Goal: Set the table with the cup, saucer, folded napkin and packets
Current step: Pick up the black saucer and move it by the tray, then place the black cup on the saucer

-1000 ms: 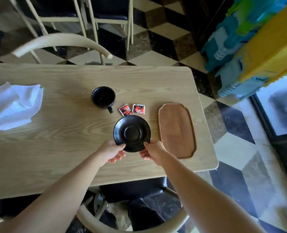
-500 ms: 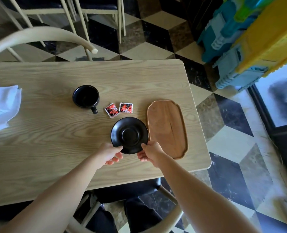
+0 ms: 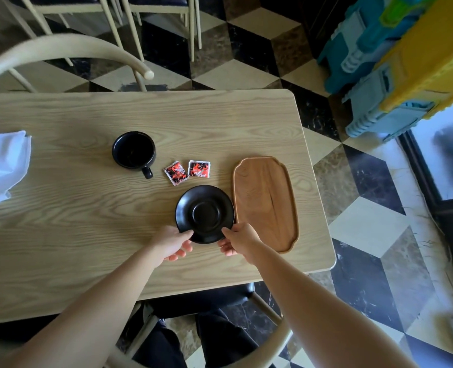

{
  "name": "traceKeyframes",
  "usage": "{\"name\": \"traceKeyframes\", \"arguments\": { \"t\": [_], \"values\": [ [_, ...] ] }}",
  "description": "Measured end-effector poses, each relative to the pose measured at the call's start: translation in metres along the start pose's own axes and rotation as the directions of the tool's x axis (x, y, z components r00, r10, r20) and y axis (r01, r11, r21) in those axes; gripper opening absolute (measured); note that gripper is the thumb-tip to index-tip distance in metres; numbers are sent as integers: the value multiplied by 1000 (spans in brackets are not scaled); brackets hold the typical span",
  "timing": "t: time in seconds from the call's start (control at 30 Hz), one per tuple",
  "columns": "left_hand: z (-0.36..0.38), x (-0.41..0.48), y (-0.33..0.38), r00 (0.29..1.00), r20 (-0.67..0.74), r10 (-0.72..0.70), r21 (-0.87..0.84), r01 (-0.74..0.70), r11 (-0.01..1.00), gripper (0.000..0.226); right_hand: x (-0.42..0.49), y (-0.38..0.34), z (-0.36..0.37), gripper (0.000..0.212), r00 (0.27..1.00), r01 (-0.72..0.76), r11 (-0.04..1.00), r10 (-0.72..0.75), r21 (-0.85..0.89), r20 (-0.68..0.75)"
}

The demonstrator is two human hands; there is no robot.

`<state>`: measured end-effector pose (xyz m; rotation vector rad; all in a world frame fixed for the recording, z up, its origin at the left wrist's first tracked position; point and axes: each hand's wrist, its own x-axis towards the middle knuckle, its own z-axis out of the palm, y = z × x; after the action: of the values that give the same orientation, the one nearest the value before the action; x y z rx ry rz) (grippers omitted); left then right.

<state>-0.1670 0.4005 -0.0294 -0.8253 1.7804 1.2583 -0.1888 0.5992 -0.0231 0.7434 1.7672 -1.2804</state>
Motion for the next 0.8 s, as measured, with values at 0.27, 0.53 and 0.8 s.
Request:
{"name": "traceKeyframes", "arguments": {
  "t": [0.27, 0.53, 0.8],
  "values": [
    [-5, -8, 3, 1000, 12, 5, 61, -5, 998, 20, -5, -15, -7, 33, 998, -48, 938, 59, -344, 22],
    [-68, -7, 30, 976, -213, 43, 163, -8, 987, 12, -3, -86, -3, 31, 988, 152, 674, -127, -723, 89],
    [-132, 28, 43, 855, -512, 88, -217, -227, 949, 44, 36, -168, 70, 20, 875, 436, 621, -462, -651, 145]
  ]
}}
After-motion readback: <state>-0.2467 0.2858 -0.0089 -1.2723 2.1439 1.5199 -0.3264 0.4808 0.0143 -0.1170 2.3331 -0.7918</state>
